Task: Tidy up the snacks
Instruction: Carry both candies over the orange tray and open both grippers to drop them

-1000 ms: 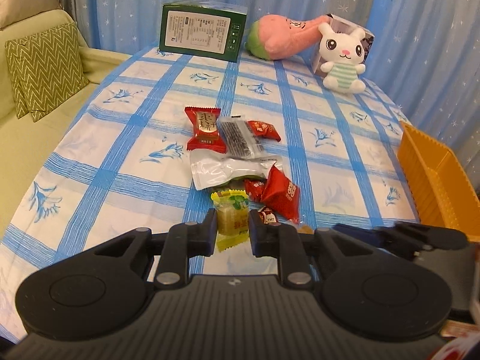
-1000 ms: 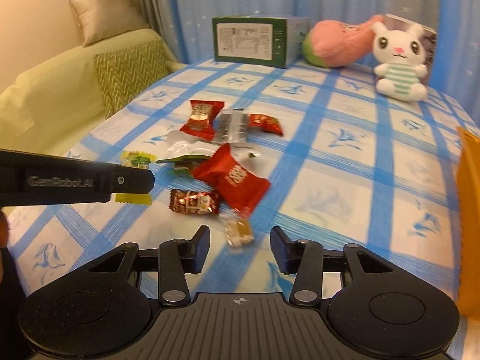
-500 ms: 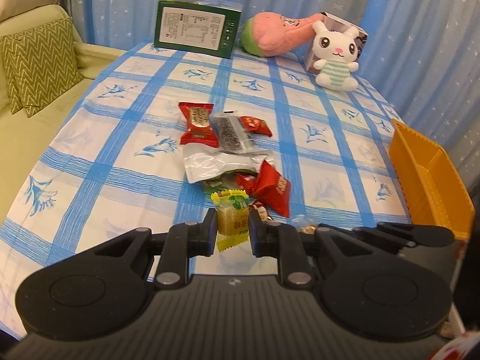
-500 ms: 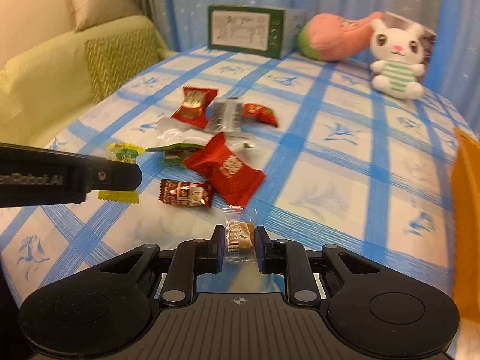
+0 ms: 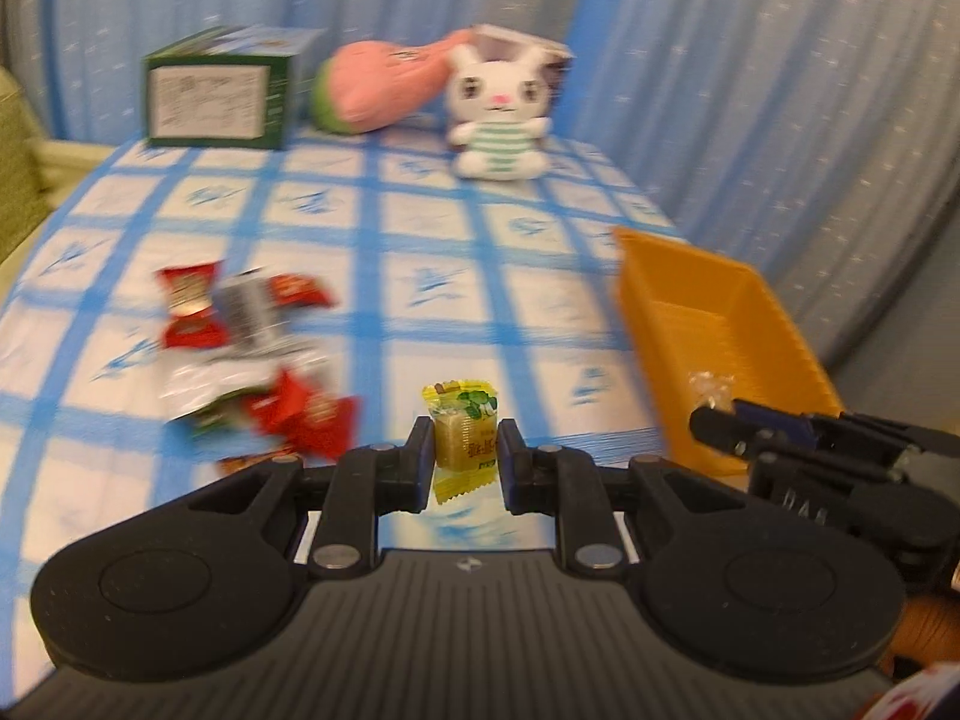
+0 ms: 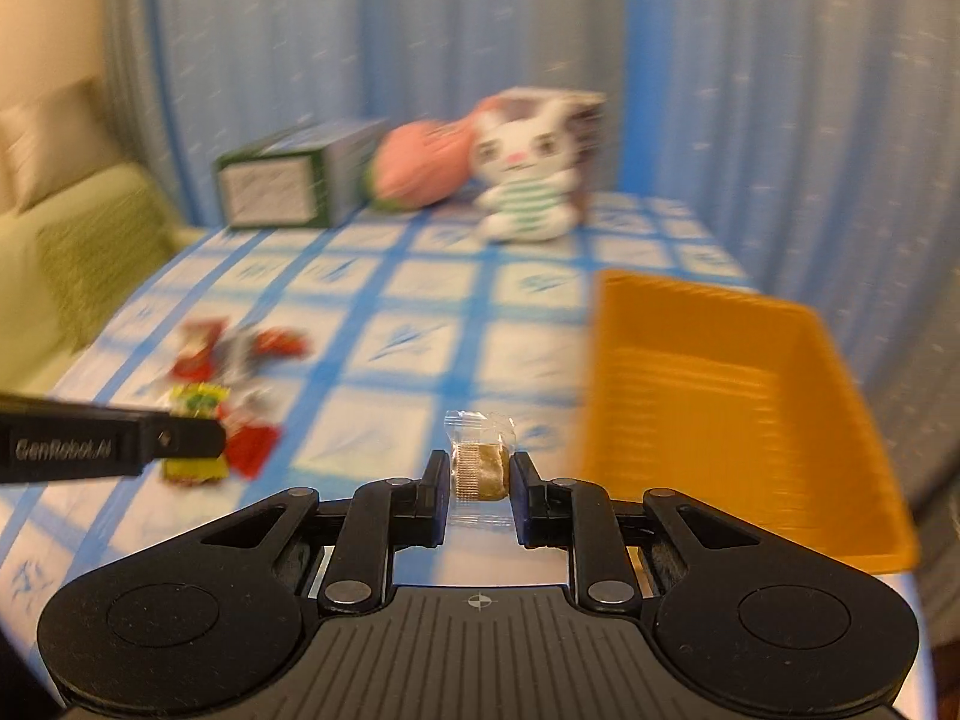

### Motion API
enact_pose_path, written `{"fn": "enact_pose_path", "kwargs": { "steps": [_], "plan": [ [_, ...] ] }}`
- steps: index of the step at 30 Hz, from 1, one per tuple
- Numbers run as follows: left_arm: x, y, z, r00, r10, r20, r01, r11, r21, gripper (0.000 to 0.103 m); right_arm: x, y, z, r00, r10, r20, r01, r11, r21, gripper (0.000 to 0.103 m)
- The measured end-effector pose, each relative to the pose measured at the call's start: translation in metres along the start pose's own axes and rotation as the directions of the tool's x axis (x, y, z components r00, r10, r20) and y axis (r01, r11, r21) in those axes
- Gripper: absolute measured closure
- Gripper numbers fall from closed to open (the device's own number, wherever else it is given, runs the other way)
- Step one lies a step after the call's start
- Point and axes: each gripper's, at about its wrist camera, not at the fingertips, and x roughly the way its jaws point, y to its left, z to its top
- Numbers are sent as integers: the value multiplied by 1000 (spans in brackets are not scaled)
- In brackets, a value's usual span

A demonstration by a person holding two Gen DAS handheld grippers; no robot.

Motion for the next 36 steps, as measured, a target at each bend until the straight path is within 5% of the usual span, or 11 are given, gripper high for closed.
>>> {"fn": "enact_pose_path", "kwargs": {
  "steps": [8, 18, 28, 31, 36],
  "plan": [
    [17, -76, 22, 993, -121, -2, 121, 988, 94, 84, -30, -77, 15, 992, -126, 28, 122, 985, 118, 82],
    [56, -141, 35, 976, -207, -60, 214, 963, 163, 84, -40, -139, 17, 986, -164, 5, 159, 961, 227, 82],
    [90, -151, 34, 966, -236, -109, 250, 958, 144, 84, -28, -165, 18, 988, -154, -20, 154, 948, 279, 82],
    [97, -149, 33, 970, -211, -117, 227, 963, 146, 69, -23, -167, 18, 989, -147, -25, 148, 944, 296, 82],
    [92, -140, 30, 978, -184, -97, 198, 967, 162, 64, -21, -170, 17, 990, -137, -27, 139, 939, 313, 82]
  ]
}}
